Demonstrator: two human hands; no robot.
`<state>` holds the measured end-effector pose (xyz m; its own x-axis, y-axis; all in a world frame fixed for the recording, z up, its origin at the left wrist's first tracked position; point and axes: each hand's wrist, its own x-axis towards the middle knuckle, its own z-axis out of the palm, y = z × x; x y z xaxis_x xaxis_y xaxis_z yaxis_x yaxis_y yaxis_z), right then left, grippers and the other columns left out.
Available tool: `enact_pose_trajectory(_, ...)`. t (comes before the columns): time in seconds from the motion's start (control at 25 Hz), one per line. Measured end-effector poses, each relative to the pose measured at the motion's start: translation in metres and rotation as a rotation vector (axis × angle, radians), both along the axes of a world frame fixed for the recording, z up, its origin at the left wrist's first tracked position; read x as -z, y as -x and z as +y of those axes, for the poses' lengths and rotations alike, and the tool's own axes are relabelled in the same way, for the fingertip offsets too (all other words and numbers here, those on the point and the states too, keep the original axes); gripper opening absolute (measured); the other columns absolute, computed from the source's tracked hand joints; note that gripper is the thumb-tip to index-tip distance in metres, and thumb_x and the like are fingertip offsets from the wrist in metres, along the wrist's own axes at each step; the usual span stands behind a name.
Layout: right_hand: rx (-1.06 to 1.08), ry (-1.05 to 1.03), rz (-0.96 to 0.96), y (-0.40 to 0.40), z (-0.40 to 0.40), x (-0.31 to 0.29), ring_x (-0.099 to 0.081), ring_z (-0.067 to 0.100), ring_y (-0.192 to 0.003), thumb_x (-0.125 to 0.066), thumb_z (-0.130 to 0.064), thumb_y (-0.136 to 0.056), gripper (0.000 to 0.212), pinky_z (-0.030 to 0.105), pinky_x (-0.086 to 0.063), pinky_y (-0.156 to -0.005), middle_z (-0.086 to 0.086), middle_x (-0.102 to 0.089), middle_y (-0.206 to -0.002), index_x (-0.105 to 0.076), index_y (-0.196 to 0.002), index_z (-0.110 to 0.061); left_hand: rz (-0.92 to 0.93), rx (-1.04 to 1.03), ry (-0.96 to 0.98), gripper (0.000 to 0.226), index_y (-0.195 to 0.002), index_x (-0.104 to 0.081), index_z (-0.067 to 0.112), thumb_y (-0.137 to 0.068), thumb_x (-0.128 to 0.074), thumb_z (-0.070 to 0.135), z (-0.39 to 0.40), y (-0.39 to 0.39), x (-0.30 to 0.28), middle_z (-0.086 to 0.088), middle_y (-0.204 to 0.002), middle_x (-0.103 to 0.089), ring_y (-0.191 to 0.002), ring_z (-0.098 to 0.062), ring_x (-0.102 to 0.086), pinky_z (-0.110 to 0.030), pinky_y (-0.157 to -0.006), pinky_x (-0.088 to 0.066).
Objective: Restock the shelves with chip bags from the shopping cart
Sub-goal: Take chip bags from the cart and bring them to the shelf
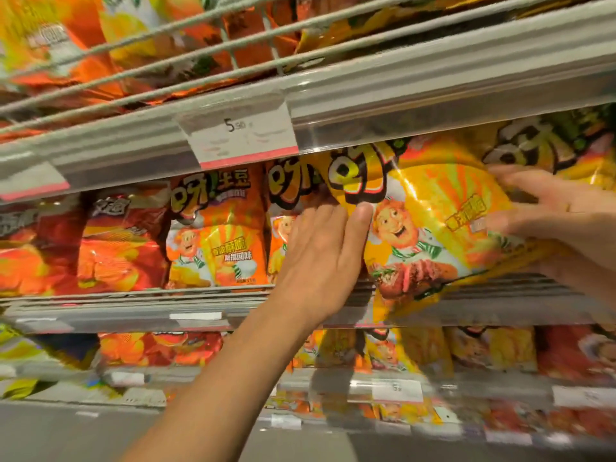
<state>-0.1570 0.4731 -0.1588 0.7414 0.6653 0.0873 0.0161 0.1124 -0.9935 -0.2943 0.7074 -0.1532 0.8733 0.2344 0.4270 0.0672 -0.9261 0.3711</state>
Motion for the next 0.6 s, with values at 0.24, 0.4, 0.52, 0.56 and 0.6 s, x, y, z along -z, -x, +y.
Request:
enact_pose_trajectory(0.24,0.064,-0.070,0.042,0.011,0.028,-0.003,-0.077,0.022,-0.087,-0.071,-0.003,-0.081,0.046,0.034,-0.060,-0.064,0.003,-0.079,-0.101,-0.063,-0.119,-0.028,-0.058,0.005,-0.335,0.064,-0.120,-0.064,0.003,-0.108,-0.017,0.045,0.026,0.015,0.029,-0.017,-0.113,-0.059,-0.106,-0.039,-0.055,-0.055,-0.098,-0.040)
enact_pose_trajectory(0.4,0.243,-0.099,0.111,0.002,0.032,-0.005,-0.074,0.030,-0.099,-0.072,-0.012,-0.084,0.053,0.046,-0.062,-0.078,0.007,-0.074,-0.116,-0.057,-0.132,-0.028,-0.032,-0.086,-0.430,0.073,-0.139,-0.056,-0.001,-0.106,-0.019,0.052,0.034,0.013,0.042,-0.022,-0.127,-0.056,-0.119,-0.045,-0.051,-0.062,-0.107,-0.034)
enact_pose_trajectory(0.52,0.340,0.101,-0.065,0.001,0.043,-0.005,-0.064,0.035,-0.114,-0.068,-0.014,-0.091,0.053,0.044,-0.057,-0.093,0.013,-0.065,-0.128,-0.052,-0.141,-0.021,-0.038,-0.114,-0.379,0.078,-0.144,-0.048,0.000,-0.102,-0.022,0.060,0.028,0.010,0.046,-0.023,-0.132,-0.052,-0.124,-0.046,-0.047,-0.067,-0.107,-0.033)
enact_pose_trajectory(0.56,0.311,0.287,-0.207,0.006,0.048,-0.006,-0.062,0.034,-0.115,-0.065,-0.015,-0.094,0.051,0.040,-0.056,-0.093,0.013,-0.062,-0.130,-0.050,-0.143,-0.017,-0.072,-0.115,-0.371,0.078,-0.145,-0.046,0.002,-0.100,-0.027,0.062,0.024,0.007,0.045,-0.021,-0.131,-0.051,-0.122,-0.045,-0.046,-0.067,-0.107,-0.034)
enact_pose_trajectory(0.6,0.282,0.497,-0.365,0.011,0.054,-0.005,-0.060,0.033,-0.116,-0.060,-0.018,-0.097,0.048,0.038,-0.053,-0.094,0.014,-0.061,-0.130,-0.048,-0.143,-0.013,-0.112,-0.101,-0.378,0.077,-0.145,-0.045,0.004,-0.098,-0.032,0.063,0.020,0.004,0.043,-0.021,-0.129,-0.049,-0.119,-0.044,-0.046,-0.065,-0.104,-0.036)
